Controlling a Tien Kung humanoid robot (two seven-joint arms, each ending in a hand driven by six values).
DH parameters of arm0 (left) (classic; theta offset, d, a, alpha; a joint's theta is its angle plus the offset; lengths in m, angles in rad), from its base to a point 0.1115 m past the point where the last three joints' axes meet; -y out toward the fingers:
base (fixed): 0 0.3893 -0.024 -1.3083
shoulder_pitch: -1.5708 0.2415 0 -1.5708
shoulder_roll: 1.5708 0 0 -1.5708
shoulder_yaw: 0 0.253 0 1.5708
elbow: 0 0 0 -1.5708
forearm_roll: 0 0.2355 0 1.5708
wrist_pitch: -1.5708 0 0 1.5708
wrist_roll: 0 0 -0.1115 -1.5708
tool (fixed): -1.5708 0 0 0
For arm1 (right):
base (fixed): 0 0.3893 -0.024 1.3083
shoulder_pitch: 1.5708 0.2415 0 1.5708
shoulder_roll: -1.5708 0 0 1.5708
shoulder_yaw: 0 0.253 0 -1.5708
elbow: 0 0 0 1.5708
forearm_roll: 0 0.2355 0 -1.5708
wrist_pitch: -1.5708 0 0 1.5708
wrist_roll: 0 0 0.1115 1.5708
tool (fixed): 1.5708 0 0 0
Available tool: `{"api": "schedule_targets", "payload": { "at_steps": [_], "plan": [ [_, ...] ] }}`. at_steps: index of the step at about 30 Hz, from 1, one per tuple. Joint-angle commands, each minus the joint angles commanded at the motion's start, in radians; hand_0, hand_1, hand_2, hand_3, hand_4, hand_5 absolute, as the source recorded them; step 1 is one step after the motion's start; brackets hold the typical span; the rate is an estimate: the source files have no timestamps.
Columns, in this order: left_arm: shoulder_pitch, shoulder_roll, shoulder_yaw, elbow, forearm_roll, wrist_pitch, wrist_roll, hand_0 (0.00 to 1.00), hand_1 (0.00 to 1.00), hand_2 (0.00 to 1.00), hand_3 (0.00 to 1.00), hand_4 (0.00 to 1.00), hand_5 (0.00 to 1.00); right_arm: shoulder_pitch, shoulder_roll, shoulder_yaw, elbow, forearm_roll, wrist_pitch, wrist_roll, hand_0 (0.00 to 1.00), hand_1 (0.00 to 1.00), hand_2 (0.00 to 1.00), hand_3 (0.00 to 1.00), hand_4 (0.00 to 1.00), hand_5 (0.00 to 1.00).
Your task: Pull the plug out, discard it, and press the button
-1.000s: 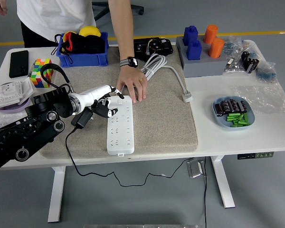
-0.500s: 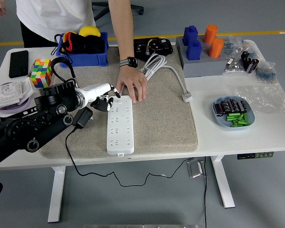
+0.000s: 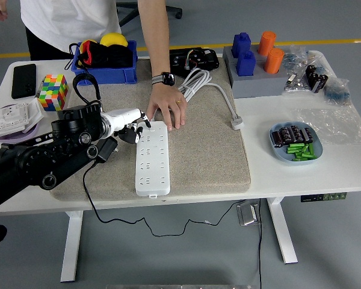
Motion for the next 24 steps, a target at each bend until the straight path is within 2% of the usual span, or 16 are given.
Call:
{"api": "schedule_targets", "payload": {
  "at_steps": [8, 18, 24],
  "plan": [
    [-0.001, -0.007, 0.006, 0.021, -0.007, 0.013, -0.007, 0.045, 0.007, 0.149, 0.776, 0.104, 0.002, -0.001, -0.002, -0.004, 0.000, 0.000, 0.000, 0.000, 0.785, 0.743, 0.738, 0.741, 0.788, 0.757],
    [-0.018, -0.021, 0.048, 0.048, -0.019, 0.016, -0.004, 0.044, 0.006, 0.149, 0.770, 0.100, 0.002, 0.002, -0.004, -0.008, -0.001, 0.002, 0.000, 0.000, 0.785, 0.743, 0.738, 0.742, 0.788, 0.757],
    [-0.017, -0.025, 0.061, 0.046, -0.026, 0.016, -0.006, 0.044, 0.006, 0.149, 0.767, 0.103, 0.002, 0.002, -0.006, -0.011, -0.001, 0.002, 0.000, 0.000, 0.785, 0.743, 0.738, 0.742, 0.788, 0.756]
  ]
}}
